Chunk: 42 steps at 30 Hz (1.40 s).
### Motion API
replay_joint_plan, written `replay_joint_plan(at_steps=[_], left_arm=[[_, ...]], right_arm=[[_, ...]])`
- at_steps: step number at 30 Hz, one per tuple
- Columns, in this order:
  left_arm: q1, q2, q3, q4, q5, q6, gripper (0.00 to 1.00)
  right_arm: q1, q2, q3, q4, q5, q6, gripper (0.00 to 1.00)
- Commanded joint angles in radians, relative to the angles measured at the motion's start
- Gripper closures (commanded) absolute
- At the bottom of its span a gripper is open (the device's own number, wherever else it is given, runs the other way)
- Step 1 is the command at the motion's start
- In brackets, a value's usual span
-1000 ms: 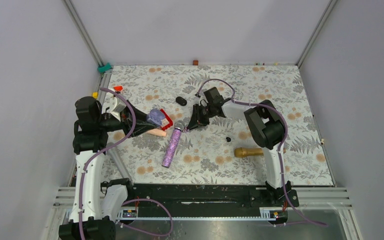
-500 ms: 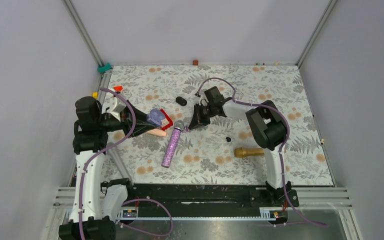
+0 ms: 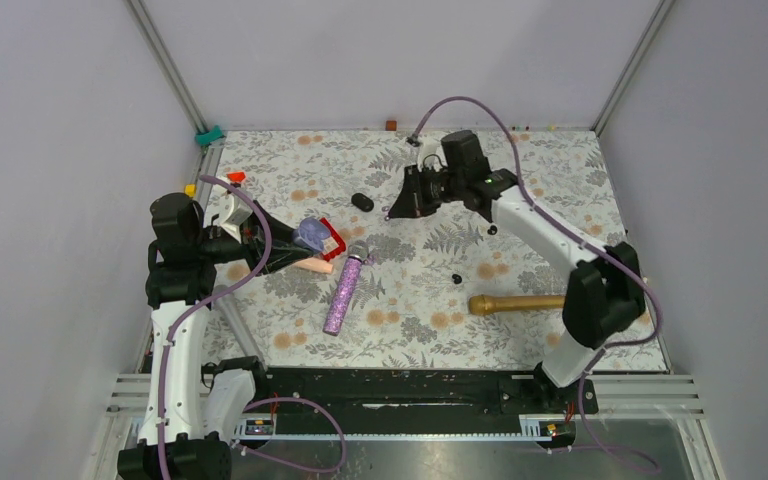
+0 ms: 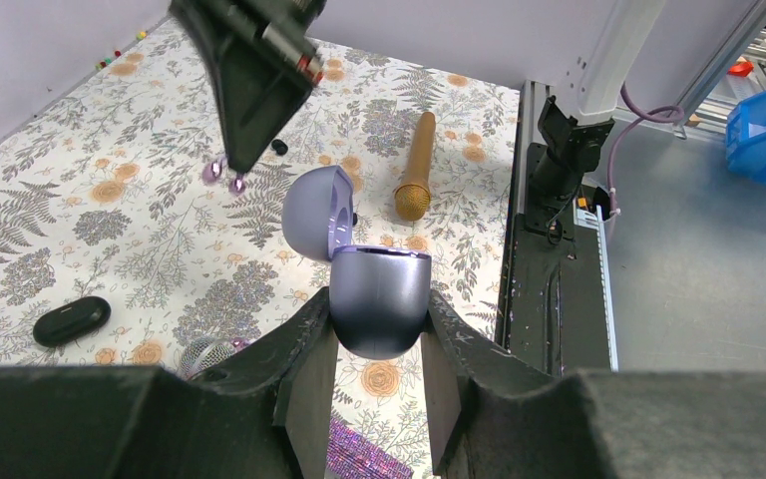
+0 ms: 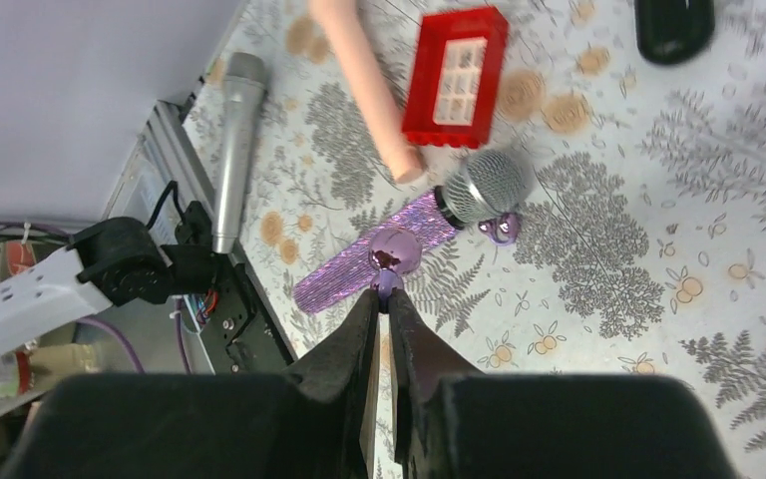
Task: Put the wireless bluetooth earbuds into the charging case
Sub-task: Pick up the earbud from the center of the board, then place the earbud in the charging case.
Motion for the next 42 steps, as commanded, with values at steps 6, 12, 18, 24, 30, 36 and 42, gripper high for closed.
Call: replay_joint_plan(at_steps=[6, 12, 18, 24, 30, 36, 42], left_arm=[[0.007, -0.012, -0.001, 0.013, 0.038, 0.037, 1.00], [0.007, -0.017, -0.002, 0.013, 0.026, 0.044, 1.00], [0.002, 0.011, 0.024, 0.015, 0.029, 0.044, 1.00], [-0.081, 0.057, 0.042, 0.016, -0.047, 0.009, 1.00], [-0.302, 0.072, 0.022, 0.022, -0.220, 0.033, 1.00], [-0.398, 0.183, 0.089, -0.048, -0.224, 0.086, 1.00], [-0.496, 0.296, 0.146, -0.062, -0.209, 0.059, 1.00]], right_arm=[[0.006, -0.313, -0.003, -0.011, -0.028, -0.145, 0.91], [0.016, -0.450, -0.026, 0.029, -0.064, -0.157, 0.91], [0.028, -0.510, -0.028, 0.018, -0.097, -0.138, 0.91], [0.060, -0.554, -0.050, 0.038, -0.106, -0.133, 0.91], [0.089, -0.571, -0.054, 0.051, -0.149, -0.111, 0.91], [0.106, -0.598, -0.076, 0.072, -0.228, -0.094, 0.91], [0.109, -0.624, -0.133, 0.091, -0.277, -0.135, 0.91]])
